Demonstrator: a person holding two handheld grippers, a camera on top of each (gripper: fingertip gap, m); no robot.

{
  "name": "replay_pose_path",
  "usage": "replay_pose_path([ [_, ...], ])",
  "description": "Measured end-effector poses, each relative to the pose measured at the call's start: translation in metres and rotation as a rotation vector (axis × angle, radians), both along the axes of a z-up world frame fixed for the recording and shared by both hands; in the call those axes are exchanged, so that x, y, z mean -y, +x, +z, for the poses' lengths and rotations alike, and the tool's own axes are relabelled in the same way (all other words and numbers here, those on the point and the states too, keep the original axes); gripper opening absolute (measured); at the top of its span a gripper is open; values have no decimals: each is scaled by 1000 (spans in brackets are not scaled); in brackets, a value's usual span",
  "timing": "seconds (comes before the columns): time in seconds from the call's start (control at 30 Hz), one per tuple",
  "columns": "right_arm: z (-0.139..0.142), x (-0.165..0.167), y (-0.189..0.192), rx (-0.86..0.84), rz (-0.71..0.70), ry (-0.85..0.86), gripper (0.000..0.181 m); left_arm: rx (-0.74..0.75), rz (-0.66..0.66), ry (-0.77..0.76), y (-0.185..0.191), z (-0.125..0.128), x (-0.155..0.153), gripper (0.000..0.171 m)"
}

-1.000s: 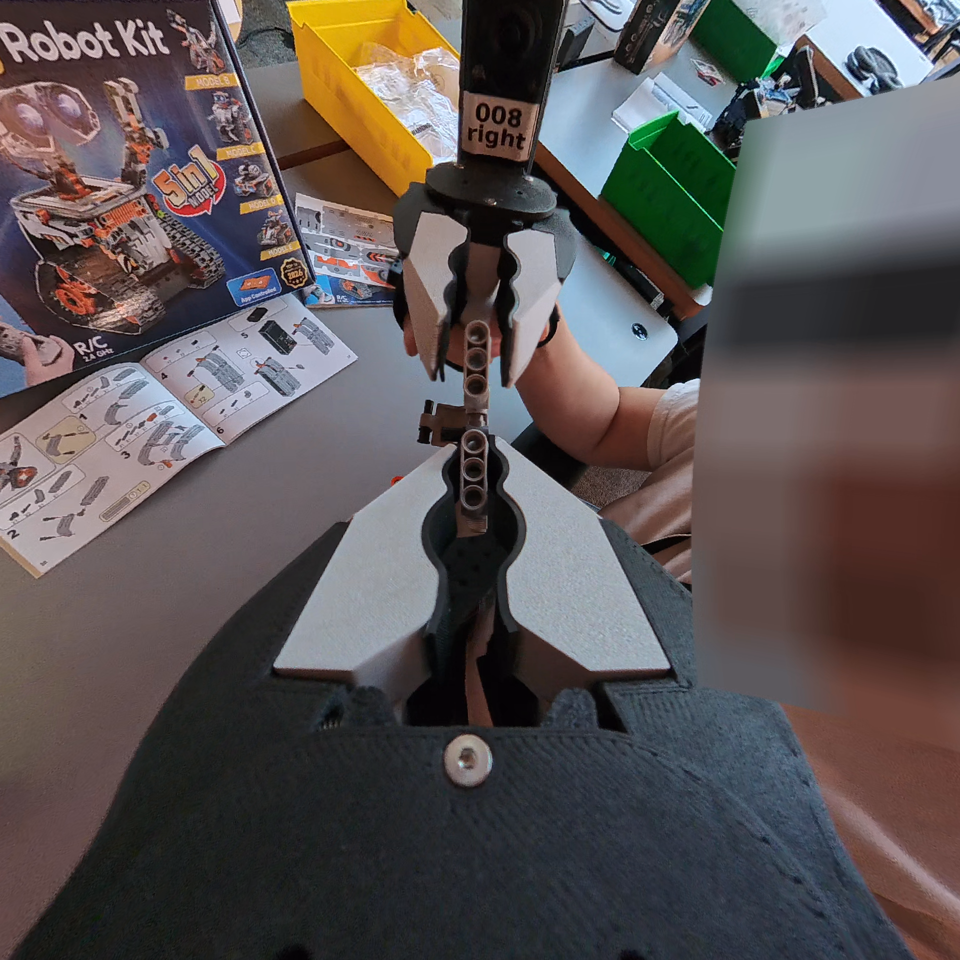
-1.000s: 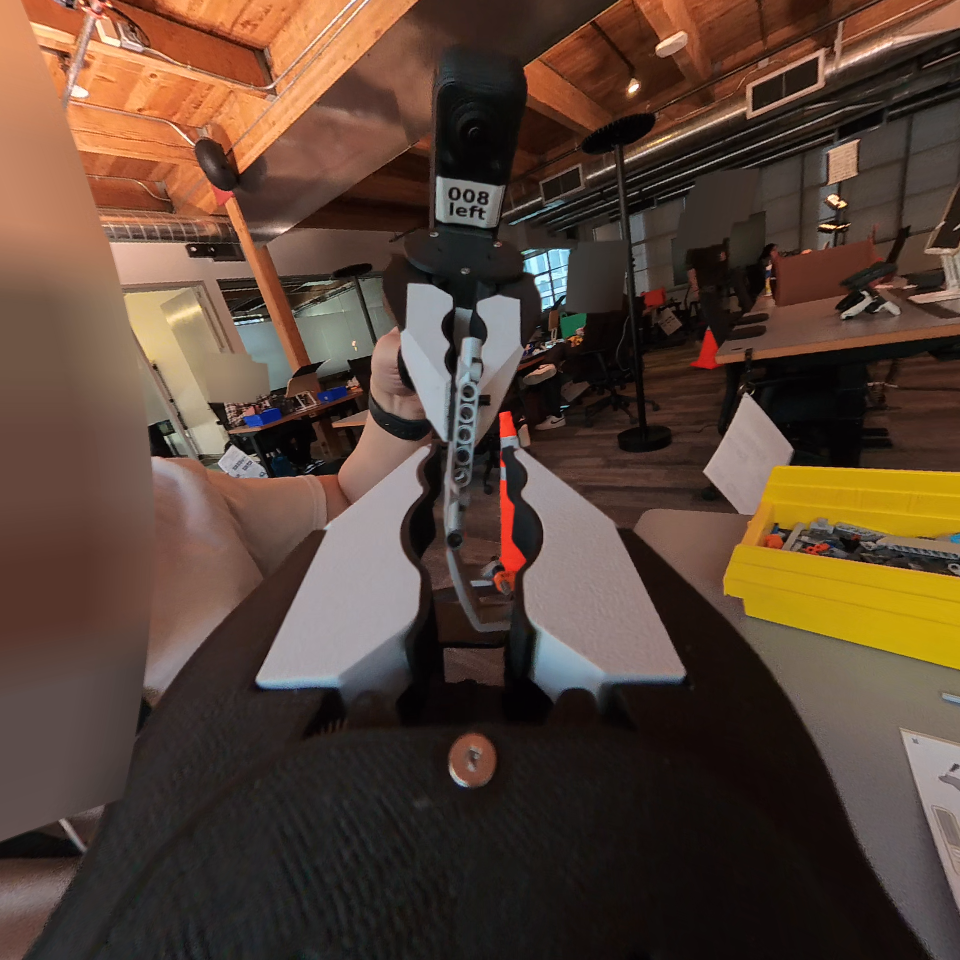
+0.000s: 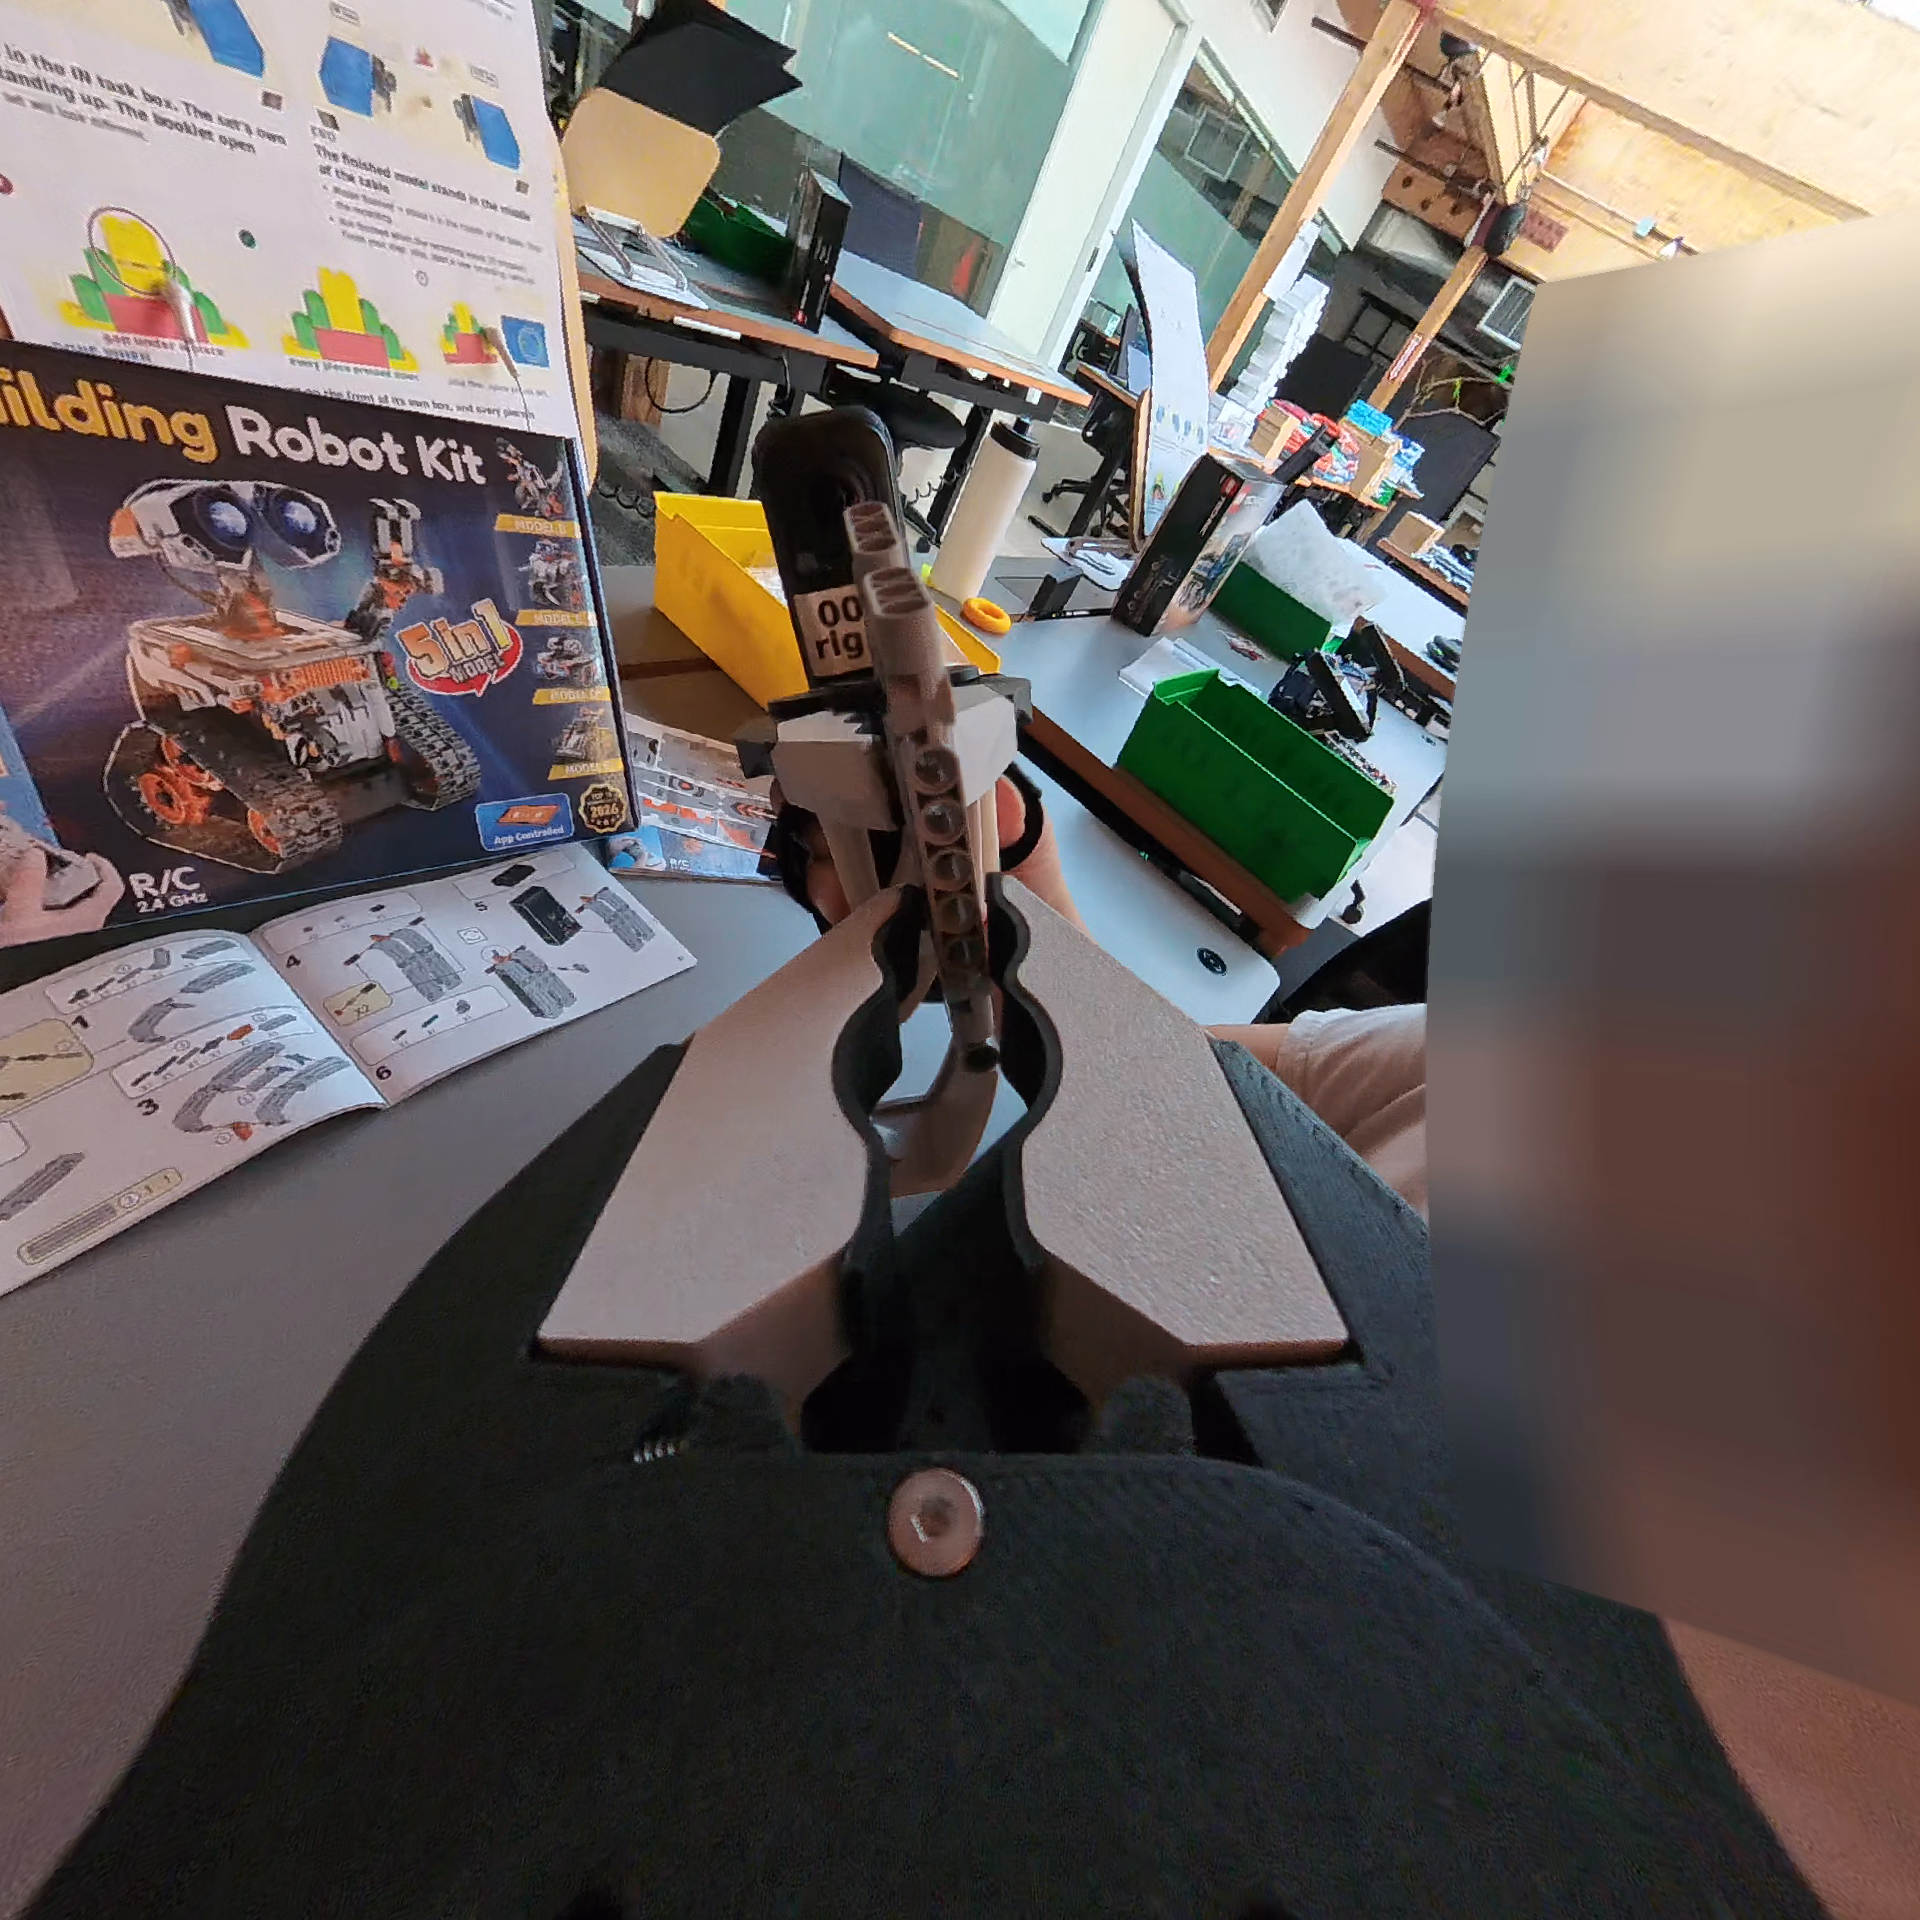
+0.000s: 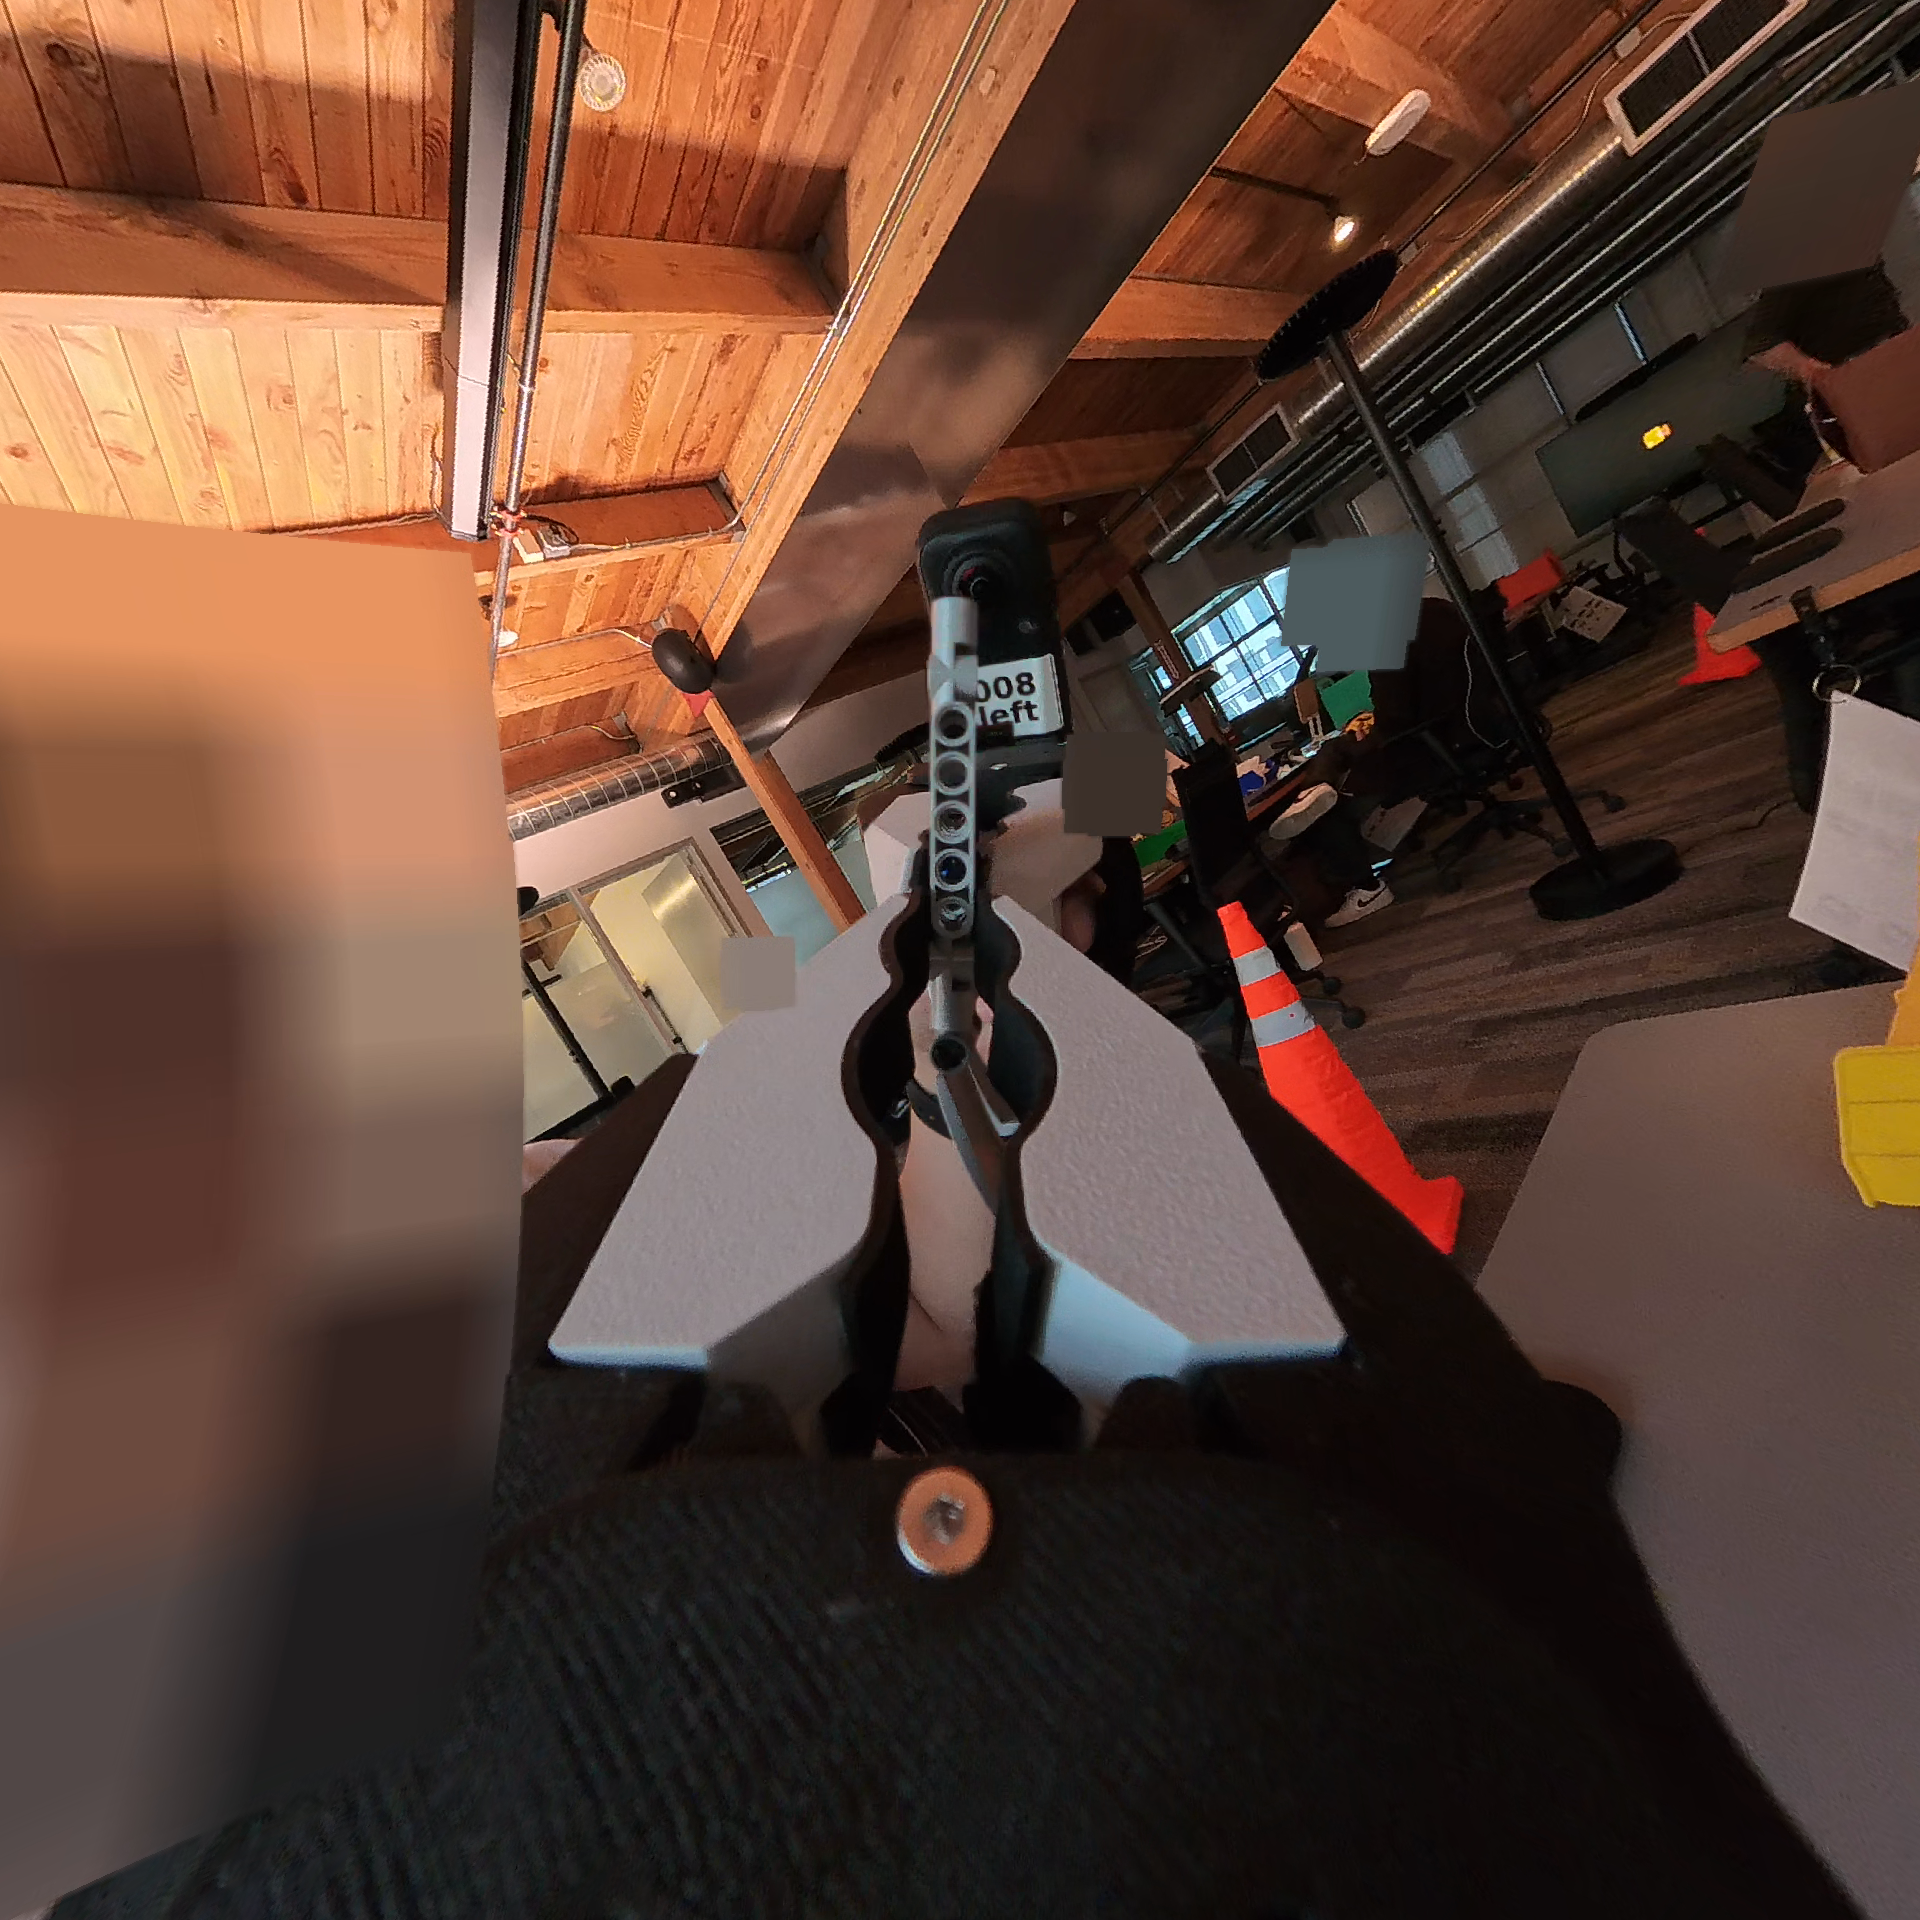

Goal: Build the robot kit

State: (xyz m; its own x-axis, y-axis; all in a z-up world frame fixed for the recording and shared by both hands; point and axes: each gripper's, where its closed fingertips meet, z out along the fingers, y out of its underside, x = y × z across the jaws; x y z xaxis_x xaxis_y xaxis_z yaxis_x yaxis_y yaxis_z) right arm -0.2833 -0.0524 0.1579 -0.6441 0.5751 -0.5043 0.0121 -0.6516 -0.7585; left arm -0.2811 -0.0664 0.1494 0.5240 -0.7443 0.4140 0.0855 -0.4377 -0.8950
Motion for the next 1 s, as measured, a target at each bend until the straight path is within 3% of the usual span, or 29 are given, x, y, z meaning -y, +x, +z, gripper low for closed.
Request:
replay_pose_path([
  [0.5, -1, 4, -2, 11, -109, 121, 5, 38, 20, -11, -4, -2, -1, 5],
  [1.0, -5, 1, 3, 38, -39, 118, 5, -93, 57, 91, 2, -1, -7, 6],
])
